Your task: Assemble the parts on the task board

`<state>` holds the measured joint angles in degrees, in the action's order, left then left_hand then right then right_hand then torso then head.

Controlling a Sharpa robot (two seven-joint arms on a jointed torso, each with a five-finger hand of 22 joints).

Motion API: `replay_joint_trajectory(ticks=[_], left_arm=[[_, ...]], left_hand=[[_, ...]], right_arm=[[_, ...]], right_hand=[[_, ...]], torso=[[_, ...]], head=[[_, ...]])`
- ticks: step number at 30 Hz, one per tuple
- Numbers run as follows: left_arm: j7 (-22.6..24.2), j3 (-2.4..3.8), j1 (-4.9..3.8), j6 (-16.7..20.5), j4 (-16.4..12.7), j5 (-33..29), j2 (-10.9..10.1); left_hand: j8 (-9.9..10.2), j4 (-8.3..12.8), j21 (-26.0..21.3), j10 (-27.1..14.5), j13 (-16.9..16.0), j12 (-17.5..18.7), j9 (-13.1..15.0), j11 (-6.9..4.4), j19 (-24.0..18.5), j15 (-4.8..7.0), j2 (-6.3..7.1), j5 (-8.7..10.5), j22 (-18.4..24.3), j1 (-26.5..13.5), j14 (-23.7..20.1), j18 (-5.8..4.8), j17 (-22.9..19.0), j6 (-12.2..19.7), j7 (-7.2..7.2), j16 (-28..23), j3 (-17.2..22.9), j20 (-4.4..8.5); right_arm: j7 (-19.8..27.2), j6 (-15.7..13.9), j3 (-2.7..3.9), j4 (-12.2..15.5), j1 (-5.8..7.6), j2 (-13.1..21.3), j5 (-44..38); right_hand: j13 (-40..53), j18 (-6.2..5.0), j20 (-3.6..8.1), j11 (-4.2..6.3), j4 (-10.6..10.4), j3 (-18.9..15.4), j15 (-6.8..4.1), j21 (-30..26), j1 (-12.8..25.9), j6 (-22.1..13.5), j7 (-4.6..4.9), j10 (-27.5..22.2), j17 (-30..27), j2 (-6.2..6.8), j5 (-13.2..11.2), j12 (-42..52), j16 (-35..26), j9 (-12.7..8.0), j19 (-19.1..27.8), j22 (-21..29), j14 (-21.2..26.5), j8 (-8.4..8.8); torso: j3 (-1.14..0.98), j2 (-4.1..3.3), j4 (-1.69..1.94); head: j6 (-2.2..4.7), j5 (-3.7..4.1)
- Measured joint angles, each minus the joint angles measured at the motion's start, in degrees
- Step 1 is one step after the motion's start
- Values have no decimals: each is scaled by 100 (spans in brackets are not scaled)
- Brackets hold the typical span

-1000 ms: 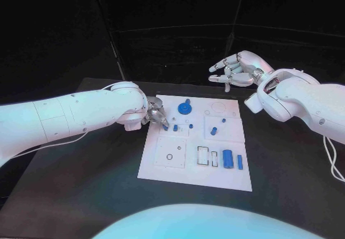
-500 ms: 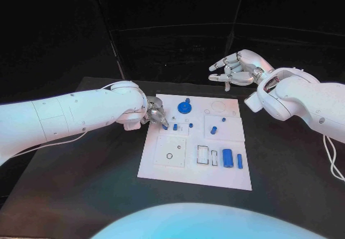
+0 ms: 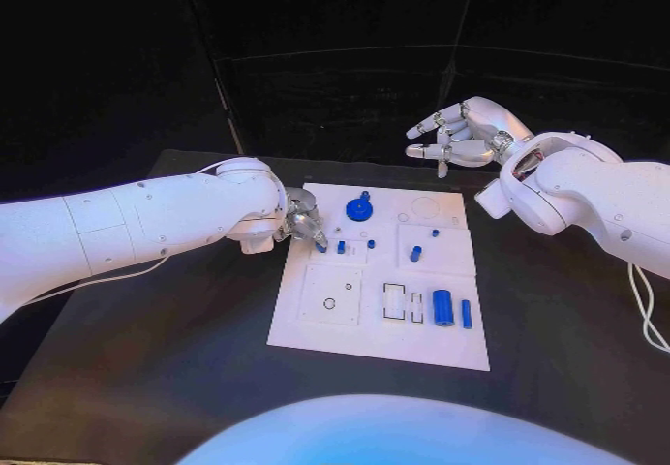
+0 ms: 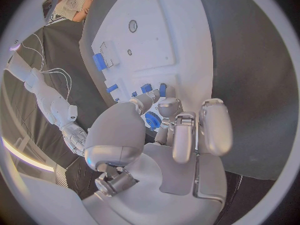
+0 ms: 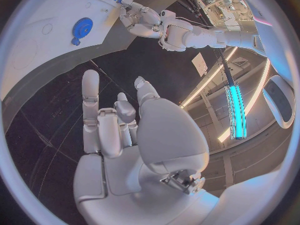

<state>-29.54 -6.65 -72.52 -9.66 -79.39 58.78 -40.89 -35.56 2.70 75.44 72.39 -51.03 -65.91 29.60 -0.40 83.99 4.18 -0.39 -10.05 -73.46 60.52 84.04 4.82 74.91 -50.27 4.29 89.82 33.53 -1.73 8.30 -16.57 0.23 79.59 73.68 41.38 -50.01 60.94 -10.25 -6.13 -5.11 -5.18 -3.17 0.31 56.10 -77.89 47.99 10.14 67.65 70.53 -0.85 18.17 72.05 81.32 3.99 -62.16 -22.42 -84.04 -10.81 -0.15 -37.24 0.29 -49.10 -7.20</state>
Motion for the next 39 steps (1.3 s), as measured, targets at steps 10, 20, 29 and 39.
replay_joint_trajectory(ticks=[10, 20, 29, 39], left_arm=[[-7, -1, -2, -51, 104, 11, 94], [-8, -1, -4, -132, 174, 26, 144], [-13, -1, -4, -139, 206, 48, 171], [-13, -4, 1, -108, 262, 52, 177]], left_hand=[[-157, -17, 0, 104, -91, -41, 63, -43, 0, 34, 76, -27, -66, -122, -8, 0, 0, -95, -72, 0, 128, 0], [-246, 61, 91, 237, -205, -111, 131, -135, 0, 76, 165, -27, -150, -266, -6, -89, 0, -198, -154, 0, 206, 41], [-266, 194, 91, 306, -185, -111, 172, -186, 0, 124, 191, 142, -149, -386, 1, -89, 0, -261, -214, 0, 159, 80], [-312, -34, 139, 356, -185, -111, 186, -237, -3, 147, 255, 180, -149, -489, -2, -88, 0, -311, -265, 0, -356, 121]], right_arm=[[0, 3, 0, -2, 0, -7, 0], [4, 10, 0, -3, 0, -9, 0], [5, 14, 0, 0, 0, -7, 0], [5, 18, 0, 19, 0, -8, 0]], right_hand=[[0, 0, 0, 0, 0, 0, 0, 0, 0, 0, 0, 0, 0, 0, 0, 0, 0, 0, 0, 0, 0, 0], [-1, 0, 0, 0, 0, 0, 0, -24, 0, 0, 0, 0, -12, 0, 0, 0, 0, 0, 0, 7, 0, 0], [-1, 0, 0, 0, 0, 0, 0, -23, 0, 0, 0, 0, -12, 0, 0, 0, 0, 0, 0, 6, 0, 0], [-1, 0, 0, 0, -16, -16, 0, -23, 0, 0, 0, 0, -12, 0, 0, 0, 0, 0, 0, 6, 0, -14]], torso=[[-4, 0, -1], [-6, 3, -3], [-5, 3, -4], [-3, 4, -1]], head=[[-11, -3], [-15, 4], [3, 8], [25, 25]])
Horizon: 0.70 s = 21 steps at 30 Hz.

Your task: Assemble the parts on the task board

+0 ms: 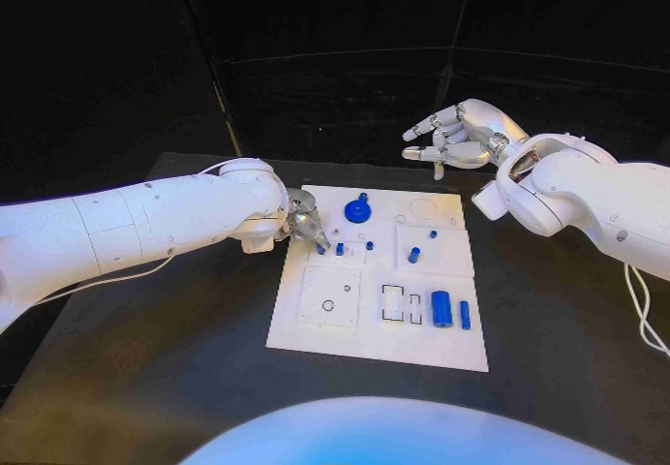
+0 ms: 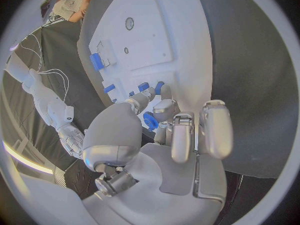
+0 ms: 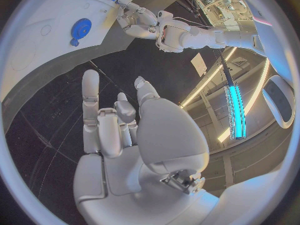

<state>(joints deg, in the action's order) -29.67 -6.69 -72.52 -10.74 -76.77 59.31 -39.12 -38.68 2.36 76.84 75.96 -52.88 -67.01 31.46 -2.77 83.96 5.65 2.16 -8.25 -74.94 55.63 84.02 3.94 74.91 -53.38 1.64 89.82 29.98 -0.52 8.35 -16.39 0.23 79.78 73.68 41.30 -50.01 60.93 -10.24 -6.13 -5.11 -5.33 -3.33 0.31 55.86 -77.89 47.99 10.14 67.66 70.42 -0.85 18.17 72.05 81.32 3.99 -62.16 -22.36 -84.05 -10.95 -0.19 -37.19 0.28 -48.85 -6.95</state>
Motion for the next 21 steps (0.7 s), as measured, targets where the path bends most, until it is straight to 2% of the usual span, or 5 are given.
replay_joint_trajectory(ticks=[9, 17, 21], left_arm=[[-3, 0, 0, 30, 37, 4, -38], [-7, 0, 0, 46, 39, 9, -32], [-9, 0, 0, 49, 40, 11, -22]], left_hand=[[-1, -195, 21, 0, -81, -1, 32, 0, 0, 8, 94, 23, 0, -96, -8, 0, 0, -40, -41, 0, -511, 0], [0, -354, 21, 0, -102, -24, 46, 0, 0, 7, 93, 23, 1, -145, -8, 1, 0, -49, -51, 0, -906, 0], [0, -378, 21, 0, -102, -24, 46, 0, -1, 7, 93, 23, 1, -145, -8, 1, 0, -49, -51, 0, -944, 0]], right_arm=[[5, 0, 0, -9, 0, 7, 0], [9, -2, 0, -10, 0, 7, 0], [10, -2, 0, -11, 0, 7, 0]], right_hand=[[-6, 0, 0, 0, 13, -19, 0, 0, 0, 0, 0, 0, -5, 0, -31, 0, -25, 0, 0, 5, 0, -9], [-13, 0, 0, 0, 13, -19, 0, 0, 0, 0, 0, 0, -11, 0, -31, 0, -25, 0, 0, 5, 0, -9], [-13, 0, 0, 0, 13, -19, 0, 0, 0, 0, 0, 0, -11, 0, -31, 0, -25, 0, 0, 5, 0, -9]], torso=[[2, 0, 0], [2, -1, 1], [1, -2, 1]], head=[[13, 4], [6, 5], [-1, 4]])
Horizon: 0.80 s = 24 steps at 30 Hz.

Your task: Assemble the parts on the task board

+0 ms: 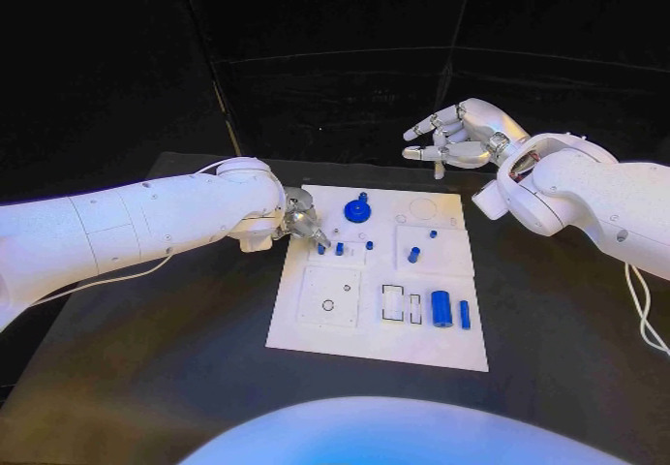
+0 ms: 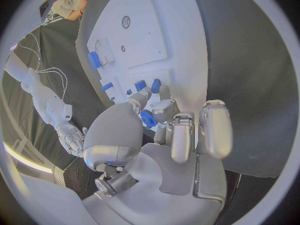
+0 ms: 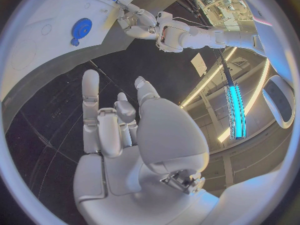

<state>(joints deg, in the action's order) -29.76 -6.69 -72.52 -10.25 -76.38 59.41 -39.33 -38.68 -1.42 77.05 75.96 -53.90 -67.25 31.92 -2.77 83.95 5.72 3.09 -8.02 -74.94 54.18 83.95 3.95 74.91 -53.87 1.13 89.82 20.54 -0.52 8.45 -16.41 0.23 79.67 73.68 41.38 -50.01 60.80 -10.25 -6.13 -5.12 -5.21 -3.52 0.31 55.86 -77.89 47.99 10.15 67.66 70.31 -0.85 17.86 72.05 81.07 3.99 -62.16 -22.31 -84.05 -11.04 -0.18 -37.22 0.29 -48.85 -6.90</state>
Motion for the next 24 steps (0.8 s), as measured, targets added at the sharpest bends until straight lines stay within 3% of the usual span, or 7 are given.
replay_joint_trajectory(ticks=[11, 17, 20, 24], left_arm=[[-2, 0, 1, 21, -6, 2, 10], [-2, -1, 2, 71, -51, 2, 1], [0, -1, 4, 136, -97, -7, -29], [4, -1, 5, 249, -165, -27, -83]], left_hand=[[0, -19, 28, 0, -14, 0, 12, 0, 0, 0, 0, 49, 1, 0, 0, 0, 0, -33, 7, 0, -224, 0], [0, -114, 28, 0, -43, -27, 21, 0, 0, 0, 0, 97, 1, 0, 0, 0, 0, -40, 0, 0, -608, 0], [1, -189, 63, 0, -60, -27, 34, 0, 3, 0, 28, 441, 1, 28, 0, 0, 0, -61, -21, 0, -872, 3], [1, -272, 64, 0, -64, -27, 42, 0, 15, 21, 55, 514, 1, 11, 21, 0, 0, -61, -21, 0, -1091, 20]], right_arm=[[1, 1, 0, -2, 0, 4, 0], [1, 1, 0, -3, 0, 3, 0], [2, 1, 0, -4, 0, 2, 0], [3, 1, 0, -5, 0, 0, 0]], right_hand=[[0, 0, 0, 0, 0, 0, 0, 0, 0, 0, 0, 0, 0, 0, 0, 0, 0, 0, 0, 0, 0, 0], [1, 0, 0, 0, 0, 0, 0, 0, 0, 0, 0, 0, 1, 0, 0, 0, 0, 0, 0, -1, 0, 0], [1, 0, 0, 0, 0, 0, 0, 0, 0, 0, 0, 0, 1, 0, 0, 0, 0, 0, 0, -1, 0, 0], [1, 0, 0, 0, 0, 0, 0, 0, 0, 0, 0, 0, 1, 0, 0, 0, 0, 0, 0, -1, 0, 0]], torso=[[-4, -2, 0], [-4, -2, 0], [-4, -2, 0], [-2, -2, 0]], head=[[-5, 10], [1, 15], [3, 19], [4, 28]])
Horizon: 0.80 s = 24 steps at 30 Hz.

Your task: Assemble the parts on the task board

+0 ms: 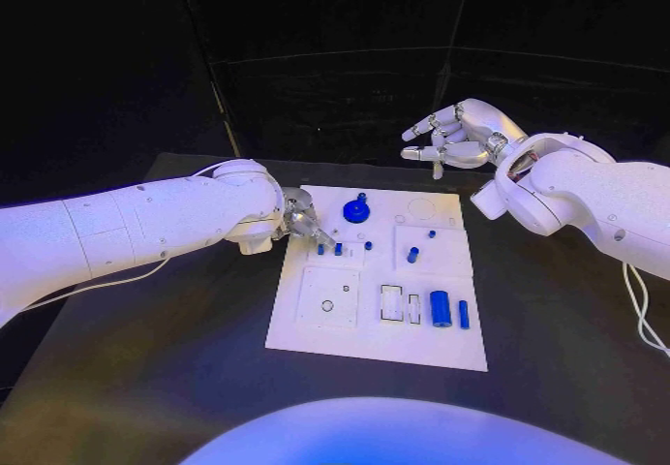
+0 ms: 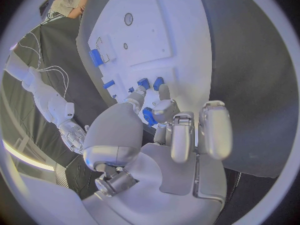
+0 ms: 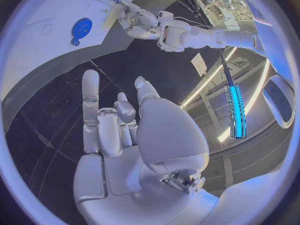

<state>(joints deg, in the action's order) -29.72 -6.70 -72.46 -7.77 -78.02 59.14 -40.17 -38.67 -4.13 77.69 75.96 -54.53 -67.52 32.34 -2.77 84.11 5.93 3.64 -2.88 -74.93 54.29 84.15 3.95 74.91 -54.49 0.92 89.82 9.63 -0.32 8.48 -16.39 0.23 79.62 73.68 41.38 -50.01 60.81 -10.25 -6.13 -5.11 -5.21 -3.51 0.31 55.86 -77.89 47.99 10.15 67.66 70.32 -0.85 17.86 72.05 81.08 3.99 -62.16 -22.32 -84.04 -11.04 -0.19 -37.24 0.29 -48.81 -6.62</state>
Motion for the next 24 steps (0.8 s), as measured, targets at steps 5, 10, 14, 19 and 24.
replay_joint_trajectory(ticks=[5, 10, 14, 19, 24], left_arm=[[6, 5, 1, 154, -88, -28, -87], [17, 22, 1, 309, -185, -49, -190], [102, 34, 1, 495, -302, -71, -280], [532, 40, -4, 883, -412, -175, -343], [1392, 37, -5, 1352, -479, -298, -300]], left_hand=[[0, -45, 0, 0, 0, 0, 6, 0, -18, 21, 0, 0, 0, 0, -21, 1, 0, 0, 0, 0, -126, 18], [0, -93, -3, 0, 31, 0, 12, 0, -18, 21, -11, 0, 0, 11, -21, 1, 0, 0, 0, 0, -255, 18], [11, -105, -262, -173, 331, 211, 18, 4, -18, 21, -125, 0, 40, 184, -21, 1, 0, 81, 50, 0, -370, 18], [290, 87, -1268, -980, 1325, 936, -129, 205, -220, -125, -327, -135, 945, 861, -18, 179, 0, 604, 268, -223, -391, -71], [830, 605, -3412, -2312, 2135, 1901, -599, 497, -1306, -408, -450, -181, 2799, 1828, -344, 539, -473, 920, 567, -1403, 114, -292]], right_arm=[[1, -1, 0, -2, 0, 0, 0], [1, -1, 0, -4, -1, 2, 0], [1, -2, 0, -4, -1, 11, 0], [1, -4, 0, -9, -1, 16, 0], [1, -9, 0, -31, -1, 11, 0]], right_hand=[[0, 0, 0, 0, 0, 0, 0, 0, 0, 0, 0, 0, 0, 0, 0, 0, 0, 0, 0, 0, 0, 0], [0, 0, 0, 0, 0, 0, 0, 0, 0, 0, 0, 0, 0, 0, 0, 0, 0, 0, 0, 0, 0, 0], [0, 0, 0, 0, 0, 0, 0, 0, 0, 0, 0, 0, 0, 0, 0, 0, 0, 0, 0, 0, 0, 0], [0, 0, 0, 0, 0, 0, 0, 0, 0, 0, 0, 0, 1, 0, 0, 0, 0, 0, 0, 0, 0, 0], [1, 0, 0, 0, 0, 0, 0, 0, 0, 0, 0, 0, 1, 0, 0, 0, 0, 0, 0, 4, 0, 0]], torso=[[1, 0, 3], [1, 0, 5], [1, 0, 4], [2, -1, -2], [4, -3, -2]], head=[[-1, 2], [5, 6], [1, 27], [1, 76], [26, 152]])
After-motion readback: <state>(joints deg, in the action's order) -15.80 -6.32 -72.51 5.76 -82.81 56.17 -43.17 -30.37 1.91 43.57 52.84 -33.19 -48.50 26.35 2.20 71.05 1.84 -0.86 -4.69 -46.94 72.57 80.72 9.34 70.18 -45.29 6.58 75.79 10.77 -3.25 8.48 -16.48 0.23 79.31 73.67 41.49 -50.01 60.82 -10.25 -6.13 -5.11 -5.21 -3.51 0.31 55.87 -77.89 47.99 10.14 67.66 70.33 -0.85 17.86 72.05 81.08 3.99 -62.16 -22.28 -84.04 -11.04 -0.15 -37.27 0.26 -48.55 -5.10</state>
